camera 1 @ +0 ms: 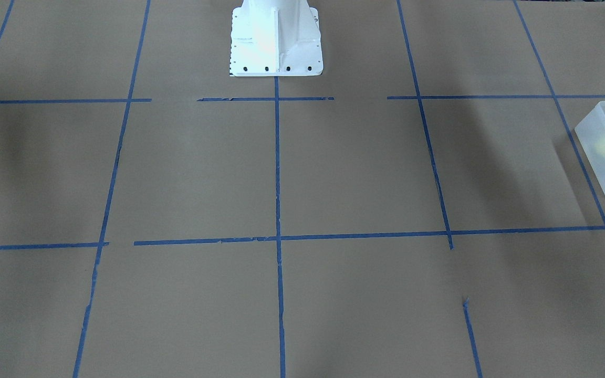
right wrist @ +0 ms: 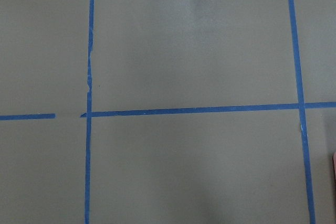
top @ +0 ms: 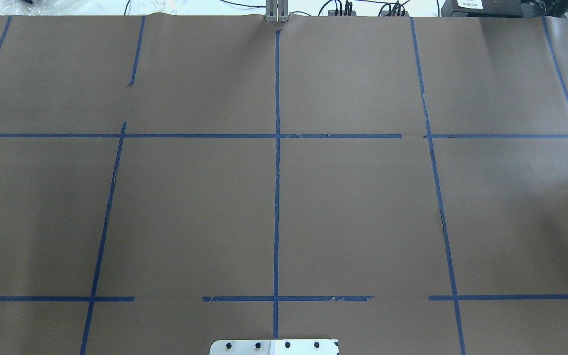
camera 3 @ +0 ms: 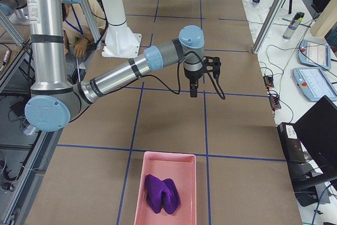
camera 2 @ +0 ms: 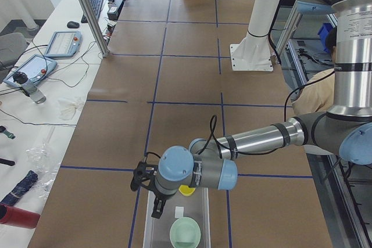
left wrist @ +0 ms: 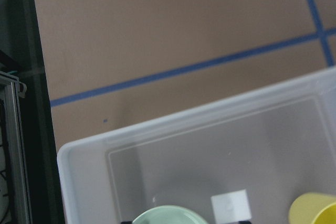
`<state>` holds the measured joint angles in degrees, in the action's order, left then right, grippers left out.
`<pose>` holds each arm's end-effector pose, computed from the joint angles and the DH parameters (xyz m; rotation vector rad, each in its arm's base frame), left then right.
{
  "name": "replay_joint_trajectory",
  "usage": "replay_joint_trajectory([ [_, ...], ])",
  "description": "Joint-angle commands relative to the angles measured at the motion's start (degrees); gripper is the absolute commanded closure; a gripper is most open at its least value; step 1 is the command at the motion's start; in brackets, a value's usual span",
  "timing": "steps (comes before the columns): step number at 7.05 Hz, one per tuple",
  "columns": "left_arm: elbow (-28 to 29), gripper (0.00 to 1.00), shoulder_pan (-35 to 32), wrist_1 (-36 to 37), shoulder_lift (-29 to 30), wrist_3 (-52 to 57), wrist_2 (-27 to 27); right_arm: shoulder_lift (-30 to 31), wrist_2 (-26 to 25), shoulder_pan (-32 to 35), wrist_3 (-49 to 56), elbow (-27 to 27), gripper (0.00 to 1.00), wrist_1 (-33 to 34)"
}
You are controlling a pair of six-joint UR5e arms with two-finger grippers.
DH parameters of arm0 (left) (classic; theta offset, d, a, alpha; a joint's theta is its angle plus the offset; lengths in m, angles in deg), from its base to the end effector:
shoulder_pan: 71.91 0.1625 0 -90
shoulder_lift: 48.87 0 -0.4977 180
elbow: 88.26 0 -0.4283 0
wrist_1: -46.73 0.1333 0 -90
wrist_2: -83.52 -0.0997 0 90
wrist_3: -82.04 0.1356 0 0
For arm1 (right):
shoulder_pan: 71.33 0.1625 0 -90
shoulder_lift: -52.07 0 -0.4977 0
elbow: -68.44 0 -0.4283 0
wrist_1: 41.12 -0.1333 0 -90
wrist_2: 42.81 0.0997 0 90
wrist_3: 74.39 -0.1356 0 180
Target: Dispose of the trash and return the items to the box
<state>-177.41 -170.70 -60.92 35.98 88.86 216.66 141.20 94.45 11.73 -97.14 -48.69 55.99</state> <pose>-0.1163 -0.4868 0.7797 0.2937 0.7169 0.0439 -0.0284 -0.5120 0.5095 0.1231 -0.8758 0.1074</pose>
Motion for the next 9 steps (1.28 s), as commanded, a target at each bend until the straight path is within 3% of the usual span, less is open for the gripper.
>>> replay_joint_trajectory([
  [1, -15.5, 0.00, 7.8, 9.5, -0.2, -13.5, 0.2, 0.5, -0.7, 0.0, 0.7, 0.7, 0.00, -0.1],
  [3, -16.5, 0.00, 10.3, 9.4, 1.0, -18.2, 6.8, 0.6, -0.6, 0.0, 3.1, 2.3, 0.00, -0.1],
  [9, -16.6, 0.00, 12.0, 6.4, 0.4, -17.8, 6.4, 7.2, 0.1, 0.0, 16.7, 6.9, 0.00, -0.3],
])
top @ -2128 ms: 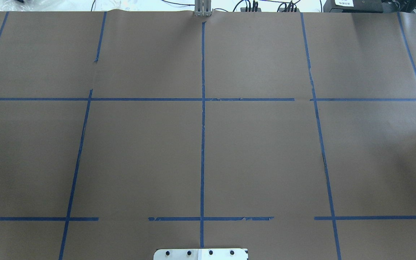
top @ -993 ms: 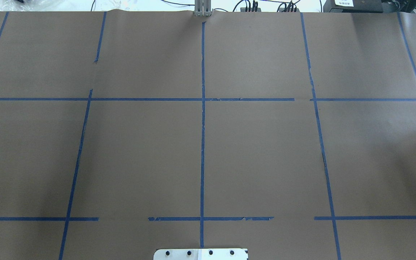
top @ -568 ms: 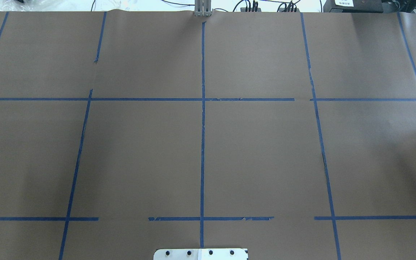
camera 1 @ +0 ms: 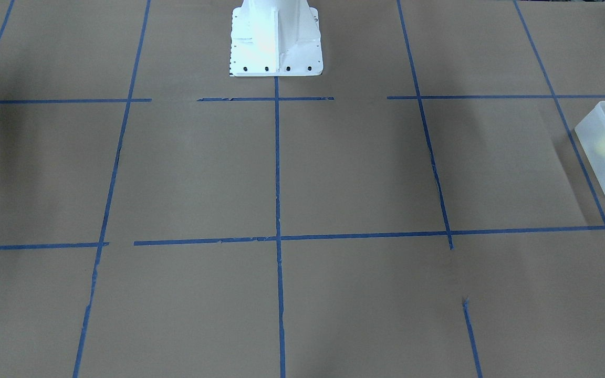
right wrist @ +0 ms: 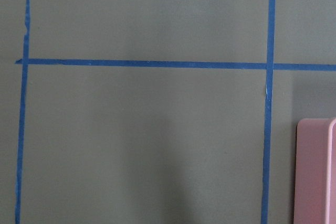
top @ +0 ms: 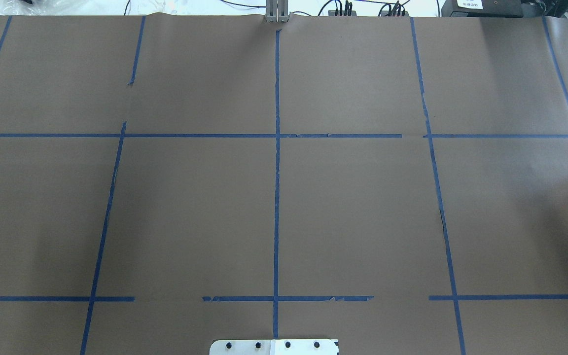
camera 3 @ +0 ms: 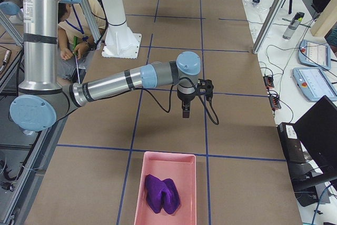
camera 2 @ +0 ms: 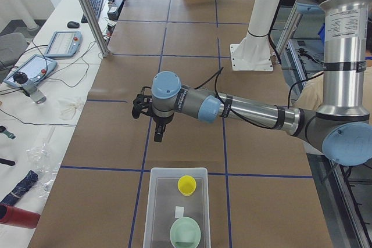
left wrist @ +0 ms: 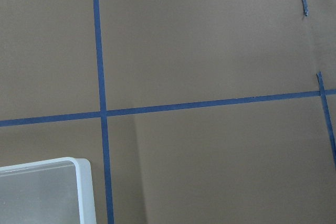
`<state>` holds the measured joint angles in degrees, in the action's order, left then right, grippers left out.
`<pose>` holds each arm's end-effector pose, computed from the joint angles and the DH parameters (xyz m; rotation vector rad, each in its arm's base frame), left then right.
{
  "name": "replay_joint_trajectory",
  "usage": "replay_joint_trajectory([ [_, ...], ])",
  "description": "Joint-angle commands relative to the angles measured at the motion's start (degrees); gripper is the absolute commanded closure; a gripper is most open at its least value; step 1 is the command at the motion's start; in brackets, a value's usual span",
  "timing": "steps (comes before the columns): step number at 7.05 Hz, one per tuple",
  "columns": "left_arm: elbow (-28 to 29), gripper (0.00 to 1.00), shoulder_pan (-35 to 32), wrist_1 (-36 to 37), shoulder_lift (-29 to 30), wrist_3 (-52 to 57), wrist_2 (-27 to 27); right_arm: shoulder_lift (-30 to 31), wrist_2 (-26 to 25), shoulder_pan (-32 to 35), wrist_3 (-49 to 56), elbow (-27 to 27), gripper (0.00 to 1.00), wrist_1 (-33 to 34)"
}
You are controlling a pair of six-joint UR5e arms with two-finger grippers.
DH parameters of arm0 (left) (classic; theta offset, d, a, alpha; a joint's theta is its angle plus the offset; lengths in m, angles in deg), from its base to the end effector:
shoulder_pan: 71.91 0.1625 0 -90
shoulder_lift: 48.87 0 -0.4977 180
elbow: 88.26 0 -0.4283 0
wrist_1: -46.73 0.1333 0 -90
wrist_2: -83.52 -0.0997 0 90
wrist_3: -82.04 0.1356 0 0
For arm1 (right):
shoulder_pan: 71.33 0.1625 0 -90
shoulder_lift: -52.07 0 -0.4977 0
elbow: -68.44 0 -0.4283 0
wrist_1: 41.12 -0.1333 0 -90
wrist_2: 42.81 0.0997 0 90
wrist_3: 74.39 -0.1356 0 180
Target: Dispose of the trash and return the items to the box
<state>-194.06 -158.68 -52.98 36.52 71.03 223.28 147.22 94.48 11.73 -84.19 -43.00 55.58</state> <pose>-0.0013 -0.5054 0.6217 0.2321 0.8933 0.0324 -0.0246 -0.4806 0.6121 0.0362 -0.8374 -0.0221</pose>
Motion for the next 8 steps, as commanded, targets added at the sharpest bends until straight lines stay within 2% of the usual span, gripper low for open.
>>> replay_joint_trajectory([
  [1, 0.1, 0.00, 0.0, -3.0, -0.8, 0.0, -0.3, 1.3, 0.0, 0.1, 4.0, 1.2, 0.00, 0.0],
  [2, -0.1, 0.00, 0.0, -5.1, -1.8, 0.4, -1.9, 2.2, 0.0, 0.2, 4.1, 1.0, 0.00, 0.0],
  [3, 0.1, 0.00, -0.2, -5.1, -2.3, 7.6, -7.5, 2.3, 0.0, 0.3, 4.1, 0.8, 0.00, -0.1],
  [4, 0.4, 0.00, -0.2, -4.8, -2.9, 9.2, -7.7, 2.1, 0.0, 0.2, 4.0, 0.8, 0.00, -0.1],
  [6, 0.9, 0.00, -0.2, 6.6, 0.8, 10.9, -7.7, 1.4, 0.0, 0.1, 3.5, 1.4, 0.00, -3.8],
  [7, 1.1, 0.00, -0.2, 7.2, 0.5, 12.2, -7.5, 1.4, 0.0, 0.0, 3.3, 2.5, 0.00, -4.7],
  [8, 0.9, 0.00, 0.0, 6.6, -2.5, 12.7, -7.3, 0.9, 0.0, 0.0, 3.3, 3.7, 0.00, -4.9],
])
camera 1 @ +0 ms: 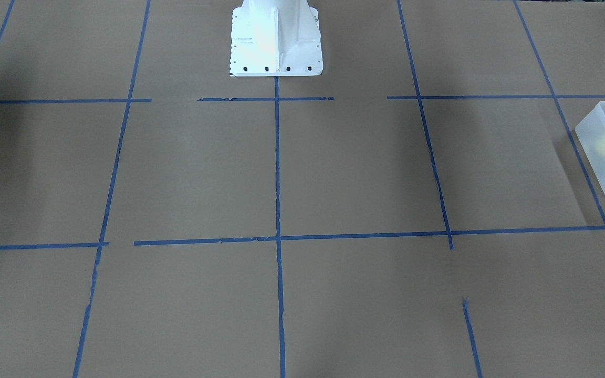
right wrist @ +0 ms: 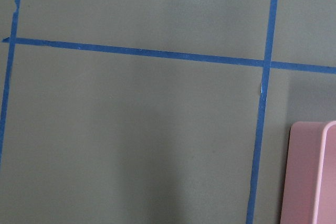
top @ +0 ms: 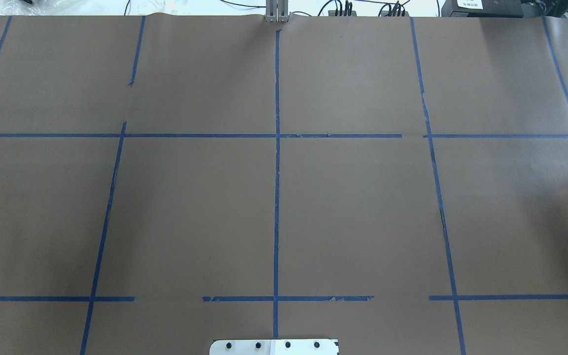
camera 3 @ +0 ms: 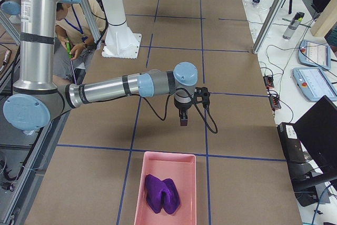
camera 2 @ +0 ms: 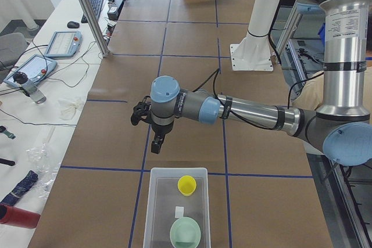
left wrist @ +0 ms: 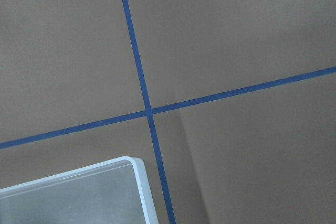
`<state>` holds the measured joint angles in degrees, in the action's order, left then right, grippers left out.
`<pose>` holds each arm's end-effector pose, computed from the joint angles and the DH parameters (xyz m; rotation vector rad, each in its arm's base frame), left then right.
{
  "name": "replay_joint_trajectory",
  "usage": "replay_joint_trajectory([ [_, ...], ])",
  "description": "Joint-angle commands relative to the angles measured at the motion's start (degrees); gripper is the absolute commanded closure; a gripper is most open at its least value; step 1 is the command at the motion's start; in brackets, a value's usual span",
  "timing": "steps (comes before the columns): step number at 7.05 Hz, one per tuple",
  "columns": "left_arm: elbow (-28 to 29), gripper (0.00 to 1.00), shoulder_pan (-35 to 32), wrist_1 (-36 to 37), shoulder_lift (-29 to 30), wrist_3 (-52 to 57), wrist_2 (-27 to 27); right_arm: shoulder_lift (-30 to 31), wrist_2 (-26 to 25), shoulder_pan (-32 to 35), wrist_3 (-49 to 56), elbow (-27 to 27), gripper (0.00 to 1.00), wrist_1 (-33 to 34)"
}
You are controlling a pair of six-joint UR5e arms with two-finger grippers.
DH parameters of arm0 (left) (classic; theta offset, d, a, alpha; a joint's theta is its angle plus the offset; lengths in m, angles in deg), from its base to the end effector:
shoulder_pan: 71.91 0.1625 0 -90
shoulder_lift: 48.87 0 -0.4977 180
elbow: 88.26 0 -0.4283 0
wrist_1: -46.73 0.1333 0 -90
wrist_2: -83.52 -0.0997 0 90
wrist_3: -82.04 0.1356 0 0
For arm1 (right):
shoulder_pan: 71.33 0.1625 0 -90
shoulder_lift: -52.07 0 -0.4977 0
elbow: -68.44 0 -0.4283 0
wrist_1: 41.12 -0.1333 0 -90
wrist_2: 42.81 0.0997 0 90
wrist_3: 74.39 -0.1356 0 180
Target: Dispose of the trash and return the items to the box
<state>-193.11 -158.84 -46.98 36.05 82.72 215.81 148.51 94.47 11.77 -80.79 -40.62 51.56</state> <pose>-0.0153 -0.4999 0.6599 0.2092 0.7396 0.1490 -0.0238 -0.4768 0.6369 0.0671 -0.8365 -0.0798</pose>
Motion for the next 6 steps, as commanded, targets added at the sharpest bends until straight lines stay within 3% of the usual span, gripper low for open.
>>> replay_joint_trajectory([
  [1, 0.3, 0.00, 0.3, 0.4, -2.7, 2.8, 0.3, -0.6, 0.0, 0.0, -0.1, 1.4, 0.00, -0.9],
  [4, 3.1, 0.00, 3.8, 0.1, -2.7, 2.9, 6.6, -2.0, -0.3, 0.0, -0.1, 3.0, 0.00, -1.0],
  [6, 3.0, 0.00, 4.3, -6.6, -2.9, 2.8, 9.6, -2.1, -0.4, 0.0, 0.8, 5.5, 0.00, -1.1],
])
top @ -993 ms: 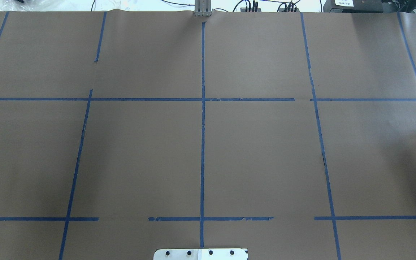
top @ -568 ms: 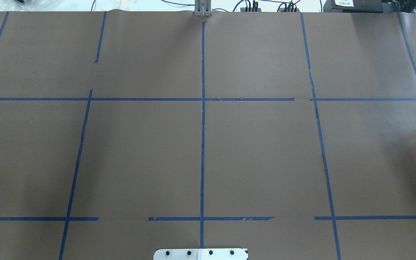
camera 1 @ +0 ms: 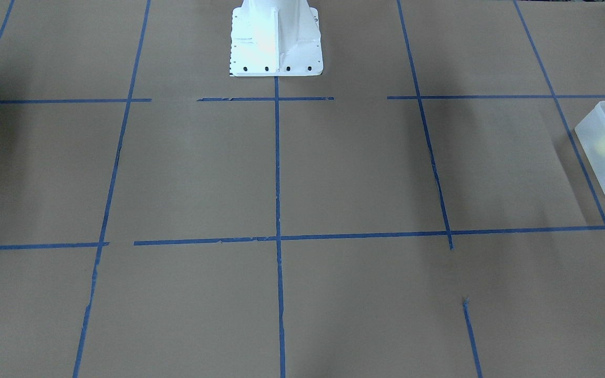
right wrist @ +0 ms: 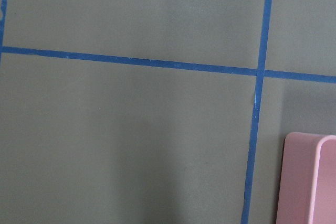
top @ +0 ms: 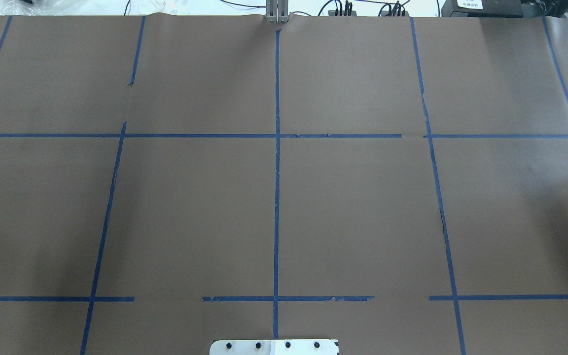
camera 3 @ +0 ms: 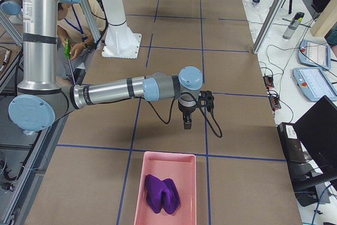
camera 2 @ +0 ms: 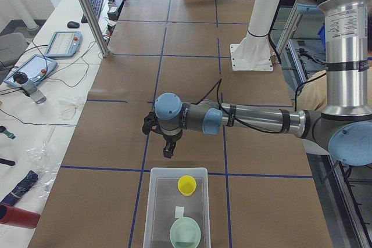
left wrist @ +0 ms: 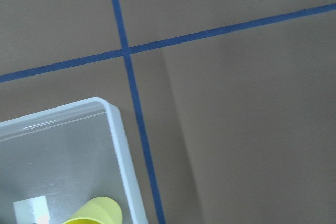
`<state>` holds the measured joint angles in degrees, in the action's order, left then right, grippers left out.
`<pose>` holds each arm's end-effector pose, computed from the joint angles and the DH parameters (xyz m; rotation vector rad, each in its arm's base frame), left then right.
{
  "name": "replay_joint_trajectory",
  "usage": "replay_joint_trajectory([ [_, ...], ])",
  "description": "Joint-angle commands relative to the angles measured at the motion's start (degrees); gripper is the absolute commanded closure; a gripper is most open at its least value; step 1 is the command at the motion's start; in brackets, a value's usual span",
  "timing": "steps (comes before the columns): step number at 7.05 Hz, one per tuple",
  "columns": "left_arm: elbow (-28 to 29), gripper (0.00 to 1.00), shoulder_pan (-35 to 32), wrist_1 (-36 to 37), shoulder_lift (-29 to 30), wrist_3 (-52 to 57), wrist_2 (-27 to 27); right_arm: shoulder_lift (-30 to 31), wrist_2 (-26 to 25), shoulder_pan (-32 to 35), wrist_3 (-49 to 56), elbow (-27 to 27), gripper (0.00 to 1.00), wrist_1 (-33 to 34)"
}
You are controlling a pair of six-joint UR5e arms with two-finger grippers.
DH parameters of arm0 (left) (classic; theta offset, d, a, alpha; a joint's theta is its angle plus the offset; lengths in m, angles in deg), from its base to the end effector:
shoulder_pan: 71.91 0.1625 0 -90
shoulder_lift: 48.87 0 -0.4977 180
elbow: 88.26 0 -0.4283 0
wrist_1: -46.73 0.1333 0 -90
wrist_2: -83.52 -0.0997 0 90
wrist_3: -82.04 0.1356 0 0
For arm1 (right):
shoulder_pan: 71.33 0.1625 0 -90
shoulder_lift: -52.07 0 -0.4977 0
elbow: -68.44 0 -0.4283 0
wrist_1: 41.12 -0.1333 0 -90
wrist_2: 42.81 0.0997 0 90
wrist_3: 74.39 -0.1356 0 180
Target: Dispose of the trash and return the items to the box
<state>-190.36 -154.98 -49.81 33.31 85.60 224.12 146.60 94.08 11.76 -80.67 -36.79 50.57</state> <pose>0.0288 -0.4735 0.6894 0.1508 0.8876 0.2540 -0.0254 -0.4951 0.6550 0.0536 -0.8283 -0.0747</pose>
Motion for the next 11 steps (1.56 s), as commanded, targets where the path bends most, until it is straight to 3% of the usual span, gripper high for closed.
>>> replay_joint_trajectory([
  [1, 0.1, 0.00, 0.4, -4.0, -0.3, -0.1, 0.6, -0.2, 0.1, 0.0, 0.5, 2.3, 0.00, 0.1],
  [3, 0.6, 0.00, -0.1, -3.9, 0.1, 0.0, -1.2, -1.3, 0.4, -0.1, 0.4, 3.0, 0.00, 0.1],
  [4, 0.0, 0.00, -5.1, -3.6, 1.6, 0.0, -1.3, -3.1, 0.5, -0.8, 0.8, 3.8, 0.00, 0.4],
  [5, 0.6, 0.00, -6.0, -0.2, 4.4, 0.0, -1.3, -3.1, 0.8, -1.3, 0.8, 3.5, 0.00, 0.7],
  [6, -0.5, 0.00, -6.1, 8.5, 5.5, 0.0, -1.5, -3.4, 0.9, -1.3, 0.8, 4.0, 0.00, 0.9],
  [9, 0.0, 0.00, -7.3, 9.7, 6.1, 10.1, -1.6, -3.0, 0.6, -1.3, 1.8, 3.4, 0.00, 0.9],
  [11, 2.6, 0.00, -7.2, 8.7, 6.5, 10.2, -1.4, -3.2, 0.4, -1.6, 4.3, 4.4, 0.00, 0.9],
])
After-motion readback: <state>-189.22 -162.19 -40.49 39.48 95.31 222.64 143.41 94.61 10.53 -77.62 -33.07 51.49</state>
